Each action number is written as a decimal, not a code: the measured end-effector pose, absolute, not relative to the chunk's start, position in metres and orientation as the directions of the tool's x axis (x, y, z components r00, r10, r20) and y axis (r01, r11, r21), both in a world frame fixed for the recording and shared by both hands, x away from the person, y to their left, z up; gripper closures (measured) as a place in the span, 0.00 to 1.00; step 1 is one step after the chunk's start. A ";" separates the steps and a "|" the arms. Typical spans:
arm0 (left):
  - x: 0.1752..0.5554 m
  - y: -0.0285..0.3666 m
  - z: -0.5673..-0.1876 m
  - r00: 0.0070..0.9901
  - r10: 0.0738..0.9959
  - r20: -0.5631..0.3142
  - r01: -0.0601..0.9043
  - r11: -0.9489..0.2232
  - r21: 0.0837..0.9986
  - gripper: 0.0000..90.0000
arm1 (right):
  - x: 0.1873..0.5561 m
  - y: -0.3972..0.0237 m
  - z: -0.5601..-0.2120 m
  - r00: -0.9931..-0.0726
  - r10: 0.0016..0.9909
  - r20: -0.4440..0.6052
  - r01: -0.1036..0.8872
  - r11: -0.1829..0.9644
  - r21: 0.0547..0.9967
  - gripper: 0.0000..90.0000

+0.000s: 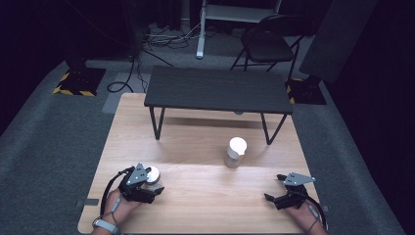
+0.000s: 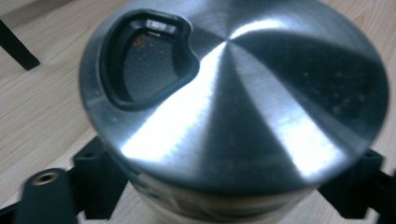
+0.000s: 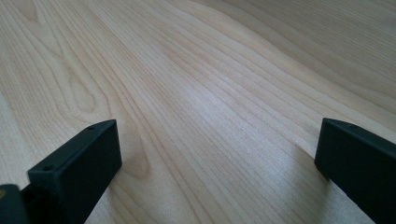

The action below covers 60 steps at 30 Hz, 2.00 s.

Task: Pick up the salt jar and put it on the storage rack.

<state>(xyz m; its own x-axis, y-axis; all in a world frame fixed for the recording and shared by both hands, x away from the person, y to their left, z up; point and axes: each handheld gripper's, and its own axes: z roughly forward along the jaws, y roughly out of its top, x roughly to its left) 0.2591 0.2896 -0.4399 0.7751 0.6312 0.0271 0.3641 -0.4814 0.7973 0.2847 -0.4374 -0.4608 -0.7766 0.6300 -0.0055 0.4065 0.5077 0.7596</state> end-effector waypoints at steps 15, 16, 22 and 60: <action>0.259 0.286 -0.433 0.744 0.669 0.006 0.415 -0.468 0.780 0.34 | 0.285 -0.437 -0.461 -0.776 0.630 -0.005 0.407 0.507 0.760 0.00; 0.259 0.286 -0.431 0.737 0.675 -0.003 0.428 -0.464 0.776 0.34 | 0.285 -0.437 -0.461 -0.776 0.630 -0.005 0.407 0.507 0.760 0.00; 0.258 0.288 -0.424 0.723 0.690 -0.013 0.435 -0.441 0.785 0.34 | 0.285 -0.437 -0.461 -0.776 0.630 -0.005 0.407 0.507 0.760 0.00; 0.402 0.192 -0.195 0.777 0.627 0.047 0.333 -0.474 0.815 0.34 | 0.283 -0.434 -0.462 -0.757 0.654 -0.006 0.419 0.492 0.763 0.00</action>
